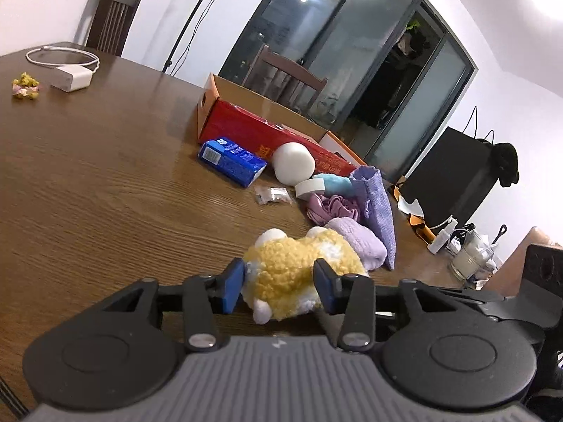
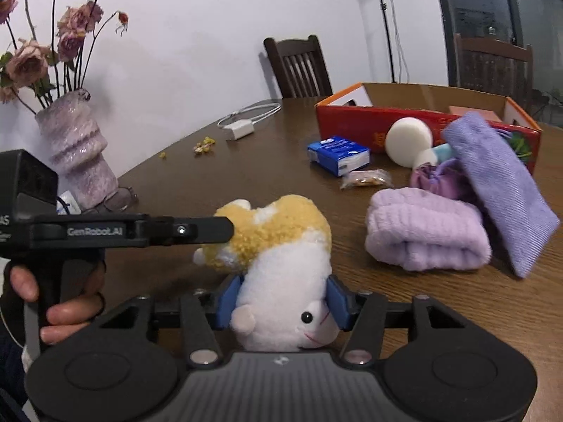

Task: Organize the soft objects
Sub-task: 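Carry the plush toy into the cardboard box and open both grippers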

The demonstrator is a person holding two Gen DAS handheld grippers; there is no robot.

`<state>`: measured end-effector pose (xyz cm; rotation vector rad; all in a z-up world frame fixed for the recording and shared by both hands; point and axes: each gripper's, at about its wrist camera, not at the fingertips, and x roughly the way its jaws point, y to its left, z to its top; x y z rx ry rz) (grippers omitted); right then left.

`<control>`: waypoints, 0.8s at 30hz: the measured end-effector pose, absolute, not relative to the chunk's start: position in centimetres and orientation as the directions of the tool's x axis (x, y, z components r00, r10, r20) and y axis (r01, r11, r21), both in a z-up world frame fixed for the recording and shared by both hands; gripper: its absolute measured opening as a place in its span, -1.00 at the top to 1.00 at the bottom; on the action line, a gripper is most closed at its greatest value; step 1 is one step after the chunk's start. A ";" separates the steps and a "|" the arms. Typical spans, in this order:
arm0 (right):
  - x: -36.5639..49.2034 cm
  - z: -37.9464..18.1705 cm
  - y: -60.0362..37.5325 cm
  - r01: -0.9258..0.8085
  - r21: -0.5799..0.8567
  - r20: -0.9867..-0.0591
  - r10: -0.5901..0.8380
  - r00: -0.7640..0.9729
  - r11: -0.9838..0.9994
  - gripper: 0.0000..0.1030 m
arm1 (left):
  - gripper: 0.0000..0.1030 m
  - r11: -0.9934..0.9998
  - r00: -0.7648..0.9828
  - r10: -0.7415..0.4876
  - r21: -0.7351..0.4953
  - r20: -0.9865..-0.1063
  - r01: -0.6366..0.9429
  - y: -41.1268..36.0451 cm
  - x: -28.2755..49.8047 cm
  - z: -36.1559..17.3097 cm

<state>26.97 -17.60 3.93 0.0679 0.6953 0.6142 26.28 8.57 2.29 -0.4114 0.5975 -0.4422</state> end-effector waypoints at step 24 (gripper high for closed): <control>48.7 12.1 -28.3 -0.261 0.161 -0.457 0.306 0.835 0.952 0.12 | 0.13 0.780 0.694 -0.606 -0.463 -0.389 0.421 -4.9 55.6 11.9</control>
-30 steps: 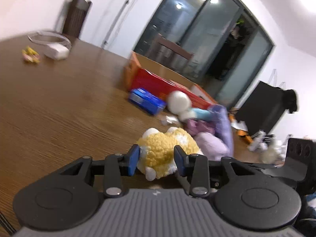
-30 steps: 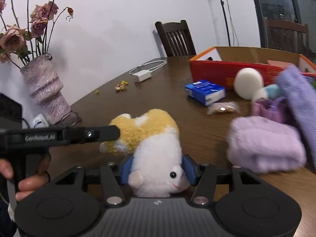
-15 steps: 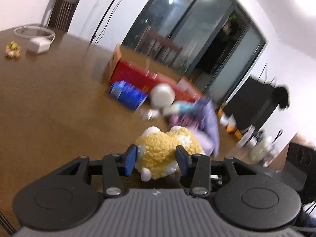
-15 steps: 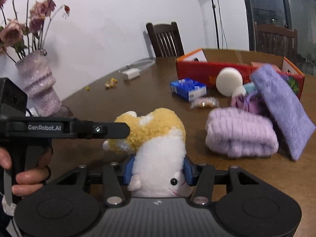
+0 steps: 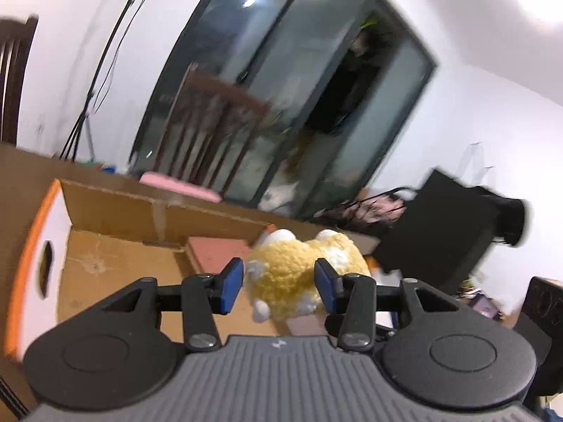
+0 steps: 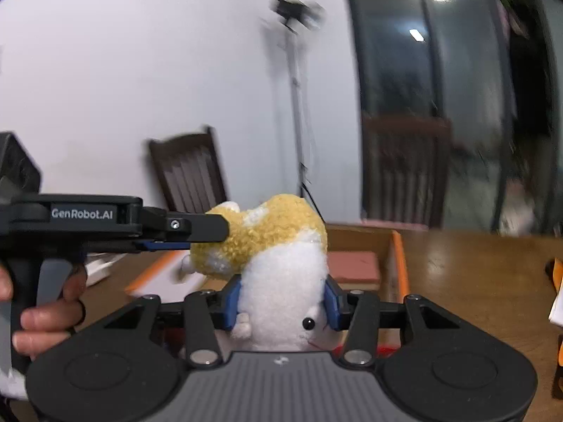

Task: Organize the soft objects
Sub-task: 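Carry the plush toy into the cardboard box and open both grippers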

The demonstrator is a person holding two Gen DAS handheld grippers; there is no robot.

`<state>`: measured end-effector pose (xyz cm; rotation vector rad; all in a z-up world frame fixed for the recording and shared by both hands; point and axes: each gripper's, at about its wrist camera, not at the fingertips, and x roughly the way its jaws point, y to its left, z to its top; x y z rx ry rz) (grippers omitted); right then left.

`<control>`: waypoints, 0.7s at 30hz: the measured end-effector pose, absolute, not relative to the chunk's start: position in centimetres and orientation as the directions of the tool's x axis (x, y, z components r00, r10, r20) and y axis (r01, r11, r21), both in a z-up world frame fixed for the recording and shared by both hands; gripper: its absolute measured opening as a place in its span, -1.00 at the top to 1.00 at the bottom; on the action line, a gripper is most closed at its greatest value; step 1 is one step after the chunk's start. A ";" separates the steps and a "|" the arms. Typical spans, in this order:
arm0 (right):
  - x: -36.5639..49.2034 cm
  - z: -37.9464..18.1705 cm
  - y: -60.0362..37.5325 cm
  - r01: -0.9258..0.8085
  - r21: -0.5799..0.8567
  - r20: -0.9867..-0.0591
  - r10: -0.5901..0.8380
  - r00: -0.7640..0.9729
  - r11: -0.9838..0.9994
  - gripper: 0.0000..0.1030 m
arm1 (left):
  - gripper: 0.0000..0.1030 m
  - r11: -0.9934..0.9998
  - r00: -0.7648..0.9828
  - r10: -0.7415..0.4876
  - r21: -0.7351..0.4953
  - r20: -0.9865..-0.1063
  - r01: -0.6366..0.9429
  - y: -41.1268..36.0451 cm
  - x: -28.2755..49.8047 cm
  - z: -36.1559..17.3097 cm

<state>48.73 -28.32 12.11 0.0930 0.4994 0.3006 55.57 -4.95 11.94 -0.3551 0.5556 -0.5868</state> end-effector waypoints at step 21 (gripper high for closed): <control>57.1 7.7 -27.4 -0.110 -0.007 -0.657 0.078 0.750 0.994 0.02 | -0.25 0.958 0.846 -0.280 -0.070 -0.454 0.279 -2.5 53.8 11.8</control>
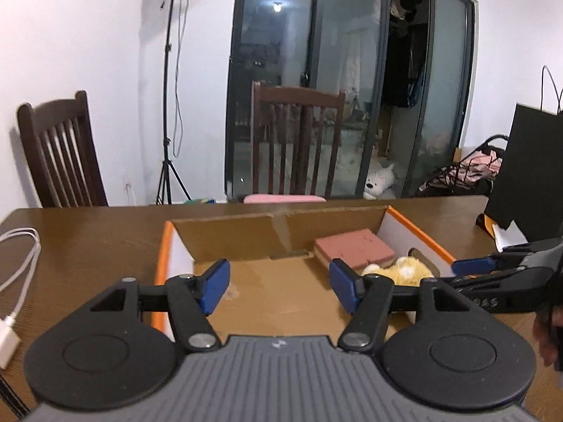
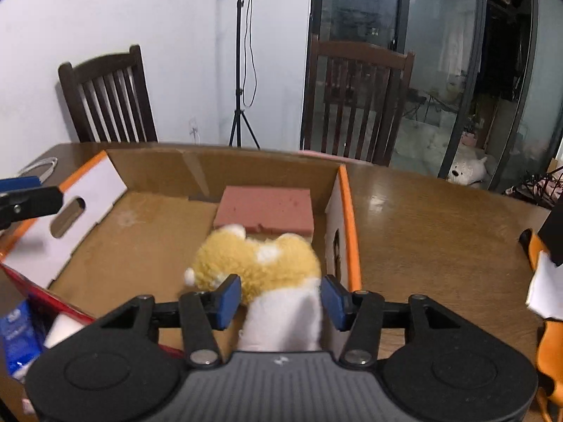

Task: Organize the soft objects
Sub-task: 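Carry the plush toy into the cardboard box and open both grippers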

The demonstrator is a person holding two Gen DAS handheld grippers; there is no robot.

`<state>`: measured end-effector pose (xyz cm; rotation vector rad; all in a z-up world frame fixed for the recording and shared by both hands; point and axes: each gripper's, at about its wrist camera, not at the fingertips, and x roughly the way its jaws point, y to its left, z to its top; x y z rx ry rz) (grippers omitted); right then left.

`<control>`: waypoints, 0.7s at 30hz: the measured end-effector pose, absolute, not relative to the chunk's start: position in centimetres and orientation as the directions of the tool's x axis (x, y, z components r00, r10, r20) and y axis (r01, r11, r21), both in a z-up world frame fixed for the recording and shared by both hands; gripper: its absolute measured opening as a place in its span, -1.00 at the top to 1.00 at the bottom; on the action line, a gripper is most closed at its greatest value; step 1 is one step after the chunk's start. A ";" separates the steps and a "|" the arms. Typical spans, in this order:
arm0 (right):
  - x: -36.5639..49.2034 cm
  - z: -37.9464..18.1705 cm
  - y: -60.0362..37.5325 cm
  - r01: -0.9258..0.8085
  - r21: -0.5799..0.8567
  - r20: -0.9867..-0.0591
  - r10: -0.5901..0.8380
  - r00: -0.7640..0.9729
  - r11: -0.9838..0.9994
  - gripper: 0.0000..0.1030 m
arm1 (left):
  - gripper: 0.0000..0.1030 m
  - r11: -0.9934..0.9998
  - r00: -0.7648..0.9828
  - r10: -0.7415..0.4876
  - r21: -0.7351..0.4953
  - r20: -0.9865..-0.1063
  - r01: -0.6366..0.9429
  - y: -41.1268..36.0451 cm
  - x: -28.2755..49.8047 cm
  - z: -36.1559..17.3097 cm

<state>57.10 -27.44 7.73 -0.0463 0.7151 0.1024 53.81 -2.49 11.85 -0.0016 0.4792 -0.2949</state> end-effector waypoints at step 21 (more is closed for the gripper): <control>38.4 17.2 -29.0 -0.225 0.050 -0.319 0.229 0.920 0.973 -0.57 | -0.72 0.986 0.958 -0.166 -0.060 -0.235 0.156 2.8 34.2 15.4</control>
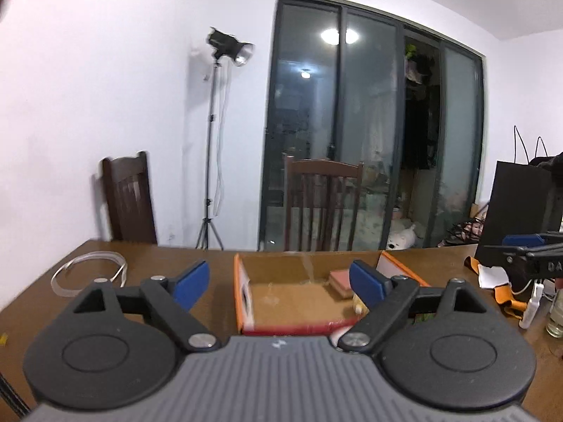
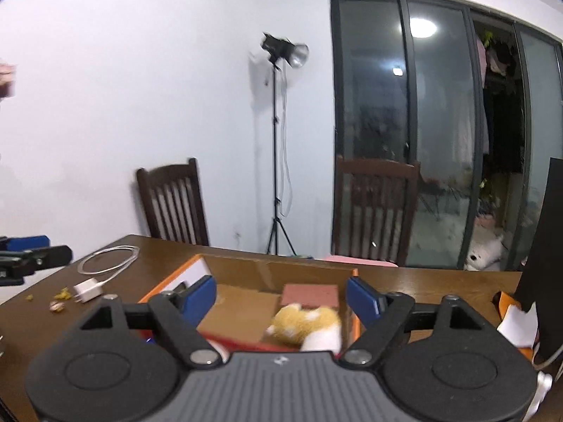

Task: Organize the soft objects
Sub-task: 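Carry the plush toy into the cardboard box and open both grippers, then move both grippers to the folded lavender towel and close on it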

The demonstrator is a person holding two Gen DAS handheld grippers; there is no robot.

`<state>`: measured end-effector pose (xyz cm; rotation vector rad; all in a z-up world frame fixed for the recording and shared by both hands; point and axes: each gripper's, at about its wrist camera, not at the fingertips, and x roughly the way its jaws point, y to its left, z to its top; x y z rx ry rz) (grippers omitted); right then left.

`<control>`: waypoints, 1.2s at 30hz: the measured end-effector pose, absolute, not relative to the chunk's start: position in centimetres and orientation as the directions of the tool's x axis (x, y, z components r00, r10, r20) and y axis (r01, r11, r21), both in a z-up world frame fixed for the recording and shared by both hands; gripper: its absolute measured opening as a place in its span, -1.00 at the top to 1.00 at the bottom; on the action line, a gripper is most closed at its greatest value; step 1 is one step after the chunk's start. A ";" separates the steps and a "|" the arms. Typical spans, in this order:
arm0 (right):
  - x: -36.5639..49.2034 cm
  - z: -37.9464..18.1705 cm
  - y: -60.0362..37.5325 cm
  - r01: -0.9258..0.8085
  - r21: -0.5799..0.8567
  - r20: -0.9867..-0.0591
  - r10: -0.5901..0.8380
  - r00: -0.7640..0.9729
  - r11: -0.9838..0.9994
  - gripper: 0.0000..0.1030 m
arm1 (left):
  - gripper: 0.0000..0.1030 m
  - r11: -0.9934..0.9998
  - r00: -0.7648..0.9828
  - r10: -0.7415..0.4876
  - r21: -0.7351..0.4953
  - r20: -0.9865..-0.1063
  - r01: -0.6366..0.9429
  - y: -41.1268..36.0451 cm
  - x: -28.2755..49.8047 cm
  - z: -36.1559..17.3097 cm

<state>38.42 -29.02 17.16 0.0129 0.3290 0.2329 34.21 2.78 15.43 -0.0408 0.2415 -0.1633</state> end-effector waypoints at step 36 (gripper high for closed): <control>32.6 3.3 -28.5 -0.201 0.353 -0.504 0.367 0.782 0.914 -0.03 | -0.35 0.788 0.646 -0.596 -0.504 -0.477 0.355 -3.0 33.2 2.4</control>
